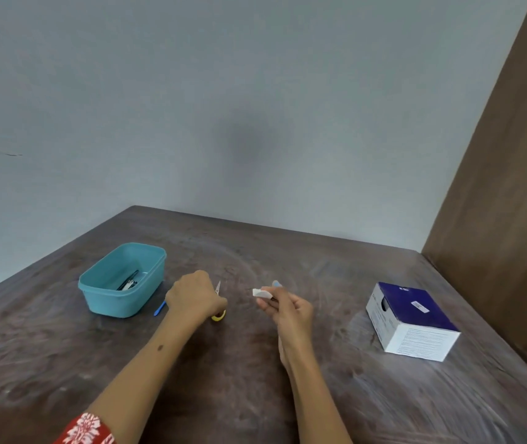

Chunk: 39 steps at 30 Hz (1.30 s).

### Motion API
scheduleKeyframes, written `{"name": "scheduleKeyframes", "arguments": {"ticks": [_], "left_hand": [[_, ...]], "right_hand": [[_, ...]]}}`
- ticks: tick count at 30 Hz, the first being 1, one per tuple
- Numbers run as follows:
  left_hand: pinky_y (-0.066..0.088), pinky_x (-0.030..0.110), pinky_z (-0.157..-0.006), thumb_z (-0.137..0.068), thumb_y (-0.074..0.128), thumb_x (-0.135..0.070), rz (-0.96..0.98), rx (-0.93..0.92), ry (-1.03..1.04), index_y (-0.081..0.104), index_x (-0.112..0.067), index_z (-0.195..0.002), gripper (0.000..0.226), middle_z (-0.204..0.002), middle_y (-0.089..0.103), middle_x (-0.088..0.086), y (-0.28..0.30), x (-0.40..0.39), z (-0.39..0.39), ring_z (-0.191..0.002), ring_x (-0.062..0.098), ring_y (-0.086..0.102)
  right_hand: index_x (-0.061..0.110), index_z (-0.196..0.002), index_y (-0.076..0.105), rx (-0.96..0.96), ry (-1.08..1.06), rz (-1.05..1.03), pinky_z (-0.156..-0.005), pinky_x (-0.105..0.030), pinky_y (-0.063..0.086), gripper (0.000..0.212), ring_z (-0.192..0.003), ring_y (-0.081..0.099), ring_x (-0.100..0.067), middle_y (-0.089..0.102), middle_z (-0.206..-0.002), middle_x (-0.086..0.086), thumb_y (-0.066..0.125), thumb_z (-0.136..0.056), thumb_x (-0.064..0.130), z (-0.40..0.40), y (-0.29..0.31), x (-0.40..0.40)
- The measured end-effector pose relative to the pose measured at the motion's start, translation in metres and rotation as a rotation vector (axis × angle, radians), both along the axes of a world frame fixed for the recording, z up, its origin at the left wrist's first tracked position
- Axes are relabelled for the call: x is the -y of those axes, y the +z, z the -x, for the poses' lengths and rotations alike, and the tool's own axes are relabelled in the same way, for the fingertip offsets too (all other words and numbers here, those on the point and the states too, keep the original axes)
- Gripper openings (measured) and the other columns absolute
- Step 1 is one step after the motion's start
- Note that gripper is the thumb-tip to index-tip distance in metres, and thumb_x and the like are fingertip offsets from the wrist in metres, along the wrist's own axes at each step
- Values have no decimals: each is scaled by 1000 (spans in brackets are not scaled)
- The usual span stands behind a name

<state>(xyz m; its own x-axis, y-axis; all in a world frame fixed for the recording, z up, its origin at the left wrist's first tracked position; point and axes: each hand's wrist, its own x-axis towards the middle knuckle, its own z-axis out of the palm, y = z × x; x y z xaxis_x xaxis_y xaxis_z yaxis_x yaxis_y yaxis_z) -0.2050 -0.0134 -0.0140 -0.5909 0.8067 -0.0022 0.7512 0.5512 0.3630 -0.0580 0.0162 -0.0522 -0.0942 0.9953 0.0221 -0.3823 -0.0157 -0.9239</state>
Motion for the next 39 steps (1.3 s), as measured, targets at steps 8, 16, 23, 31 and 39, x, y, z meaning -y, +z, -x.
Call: {"name": "scheduleKeyframes", "arguments": {"ticks": [8, 16, 23, 31, 39], "left_hand": [[48, 29, -68, -67, 70, -24, -448, 164, -147, 62, -25, -77, 12, -75, 64, -6, -18, -12, -18, -79, 17, 61], [56, 28, -48, -70, 74, 6, -694, 1106, -183, 62, -8, -72, 19, -66, 63, 9, -24, -12, -34, -57, 17, 60], [58, 27, -54, -76, 67, 7, -574, 1291, -248, 61, 2, -91, 17, -80, 64, 15, -25, -4, -46, -55, 14, 65], [57, 24, -52, -75, 68, 8, -576, 1208, -317, 66, -4, -81, 14, -63, 70, 4, -29, -3, -50, -54, 11, 66], [56, 24, -49, -73, 71, 8, -574, 1178, -343, 67, -6, -77, 15, -58, 69, 1, -32, -3, -54, -50, 9, 65]], "right_hand": [[12, -69, 71, 64, -125, -29, -68, -30, 55, 24, -64, 63, -11, 69, -66, -3, 70, -74, -11, -4, 2, 1], [21, -86, 67, 300, -389, -220, -73, -27, 55, 19, -76, 66, -14, 70, -82, 0, 66, -83, 2, -10, -5, -6], [15, -88, 74, 359, -410, -312, -78, -31, 56, 12, -78, 69, -9, 73, -82, 3, 69, -82, 6, -10, 0, -3], [27, -105, 64, 442, -428, -339, -80, -32, 54, 24, -78, 70, -8, 75, -87, 1, 68, -84, 16, -9, 1, 2], [28, -115, 44, 318, -503, -279, -51, -5, 39, 29, -56, 62, 0, 68, -61, 6, 56, -90, 17, -8, 4, 5]]}}
